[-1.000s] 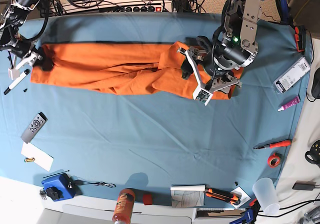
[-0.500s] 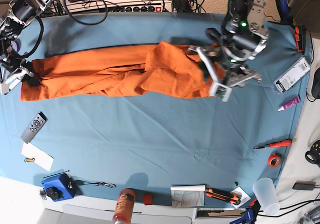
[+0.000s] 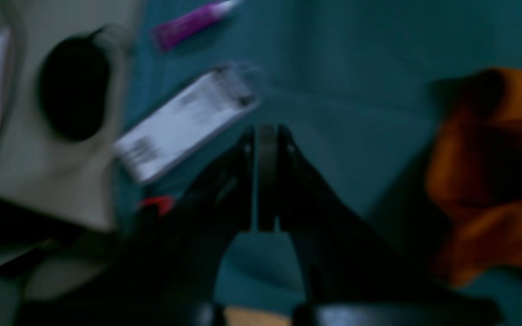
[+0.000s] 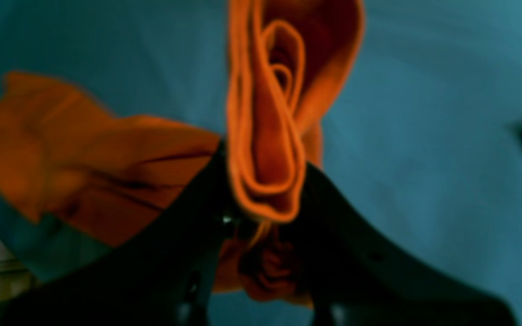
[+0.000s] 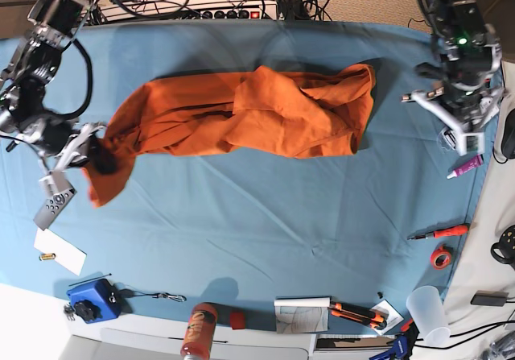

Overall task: Layout the t-shirt on the table in an organized manner, then fold the t-shirt properly
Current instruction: 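Release the shirt end with the left gripper and raise it away, then push the strip's end with the right gripper toward the shirt's middle, then grasp both ends of the orange strip and fold them toward the middle, then press and tuck the bunched shirt with the left gripper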

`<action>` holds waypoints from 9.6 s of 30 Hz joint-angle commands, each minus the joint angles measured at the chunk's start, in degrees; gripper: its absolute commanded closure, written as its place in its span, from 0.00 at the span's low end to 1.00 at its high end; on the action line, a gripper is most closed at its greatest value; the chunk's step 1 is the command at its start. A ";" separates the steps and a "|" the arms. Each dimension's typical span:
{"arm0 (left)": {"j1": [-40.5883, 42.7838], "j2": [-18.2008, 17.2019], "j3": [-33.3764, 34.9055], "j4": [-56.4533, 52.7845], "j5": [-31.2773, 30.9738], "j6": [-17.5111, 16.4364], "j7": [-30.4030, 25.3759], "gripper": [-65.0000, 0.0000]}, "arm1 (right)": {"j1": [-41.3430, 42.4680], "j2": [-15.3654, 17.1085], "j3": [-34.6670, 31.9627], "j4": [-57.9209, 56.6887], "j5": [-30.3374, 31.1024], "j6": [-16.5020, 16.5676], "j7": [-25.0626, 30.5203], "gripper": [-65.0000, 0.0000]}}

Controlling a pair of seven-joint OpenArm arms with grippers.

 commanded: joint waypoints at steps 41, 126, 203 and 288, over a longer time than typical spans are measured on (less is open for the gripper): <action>2.16 -1.33 -19.47 0.96 -18.36 -7.15 -3.04 1.00 | -8.02 1.11 -30.16 15.08 -21.22 -2.51 11.34 0.81; -3.65 0.22 17.92 -12.39 -23.12 -6.71 -7.34 0.39 | -6.88 -1.92 -25.00 -4.70 -4.09 -1.77 4.44 1.00; -13.44 -10.36 13.09 -14.12 -40.79 -21.05 -0.17 1.00 | 4.09 -4.59 -22.95 -4.70 -13.60 0.10 12.28 0.93; -9.79 0.90 46.31 -10.71 -7.26 -7.45 -5.92 1.00 | 4.09 -4.61 -22.97 -4.70 -14.91 -0.48 14.08 0.93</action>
